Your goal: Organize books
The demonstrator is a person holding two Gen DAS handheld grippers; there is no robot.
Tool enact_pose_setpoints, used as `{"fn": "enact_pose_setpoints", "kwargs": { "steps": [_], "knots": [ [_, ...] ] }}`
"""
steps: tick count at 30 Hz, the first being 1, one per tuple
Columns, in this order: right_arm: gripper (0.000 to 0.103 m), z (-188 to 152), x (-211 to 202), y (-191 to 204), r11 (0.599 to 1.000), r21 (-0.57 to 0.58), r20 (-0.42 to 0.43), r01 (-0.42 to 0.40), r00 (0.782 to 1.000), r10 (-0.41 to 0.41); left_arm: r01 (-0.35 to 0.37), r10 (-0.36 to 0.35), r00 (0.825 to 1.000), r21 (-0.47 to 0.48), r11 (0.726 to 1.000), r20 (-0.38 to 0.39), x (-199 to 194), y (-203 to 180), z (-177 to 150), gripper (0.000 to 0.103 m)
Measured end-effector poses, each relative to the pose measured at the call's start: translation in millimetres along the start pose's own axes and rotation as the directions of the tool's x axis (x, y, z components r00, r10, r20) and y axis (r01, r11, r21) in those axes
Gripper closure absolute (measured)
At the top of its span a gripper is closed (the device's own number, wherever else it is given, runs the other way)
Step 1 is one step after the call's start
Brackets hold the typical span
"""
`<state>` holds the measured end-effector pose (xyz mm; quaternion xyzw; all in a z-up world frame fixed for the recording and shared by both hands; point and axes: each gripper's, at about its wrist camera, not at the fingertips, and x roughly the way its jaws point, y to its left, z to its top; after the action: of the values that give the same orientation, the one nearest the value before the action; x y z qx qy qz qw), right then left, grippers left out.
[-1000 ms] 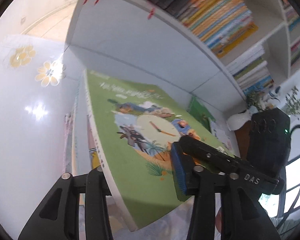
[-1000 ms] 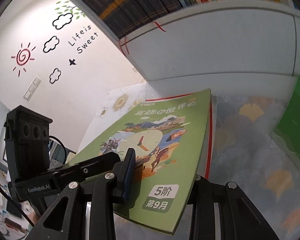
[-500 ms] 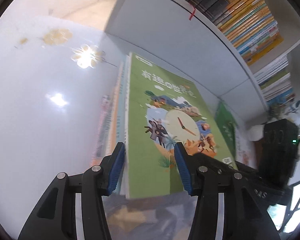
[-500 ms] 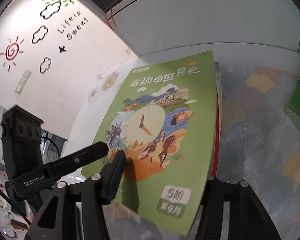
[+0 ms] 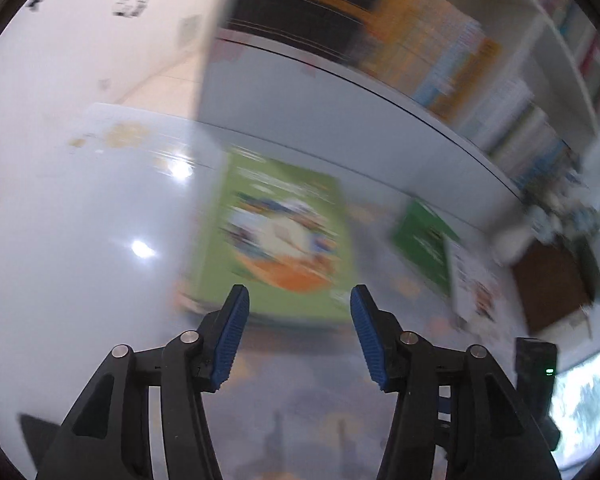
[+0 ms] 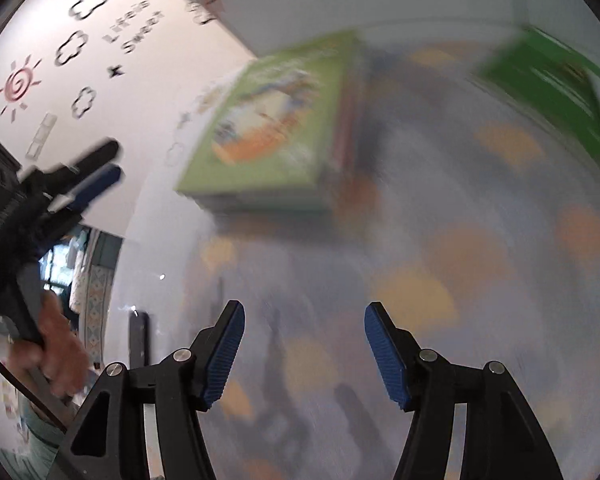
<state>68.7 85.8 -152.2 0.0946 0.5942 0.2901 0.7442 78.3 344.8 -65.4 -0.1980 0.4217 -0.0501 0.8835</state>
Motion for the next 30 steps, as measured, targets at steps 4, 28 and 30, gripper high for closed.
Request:
{"fn": "enact_pose_setpoints", "kwargs": {
  "steps": [4,28,30],
  "knots": [
    [0.042,-49,-43,-44,0.99,0.131,0.042,0.043,0.998,-0.049,0.081,-0.076,0.996,0.101,0.992,-0.054,4,-70,-21,0.052],
    [0.025,-136,-289,-185,0.945,0.306,0.366,0.114,0.902,-0.228,0.118,-0.104,0.993,0.423,0.898,-0.057,-8,-356,-92,0.031],
    [0.025,-132,-296,-192,0.943,0.305,0.374,0.134,0.894,-0.248,0.093,-0.075,0.995,0.417,0.904,-0.06,3,-354,-92,0.031]
  ]
}}
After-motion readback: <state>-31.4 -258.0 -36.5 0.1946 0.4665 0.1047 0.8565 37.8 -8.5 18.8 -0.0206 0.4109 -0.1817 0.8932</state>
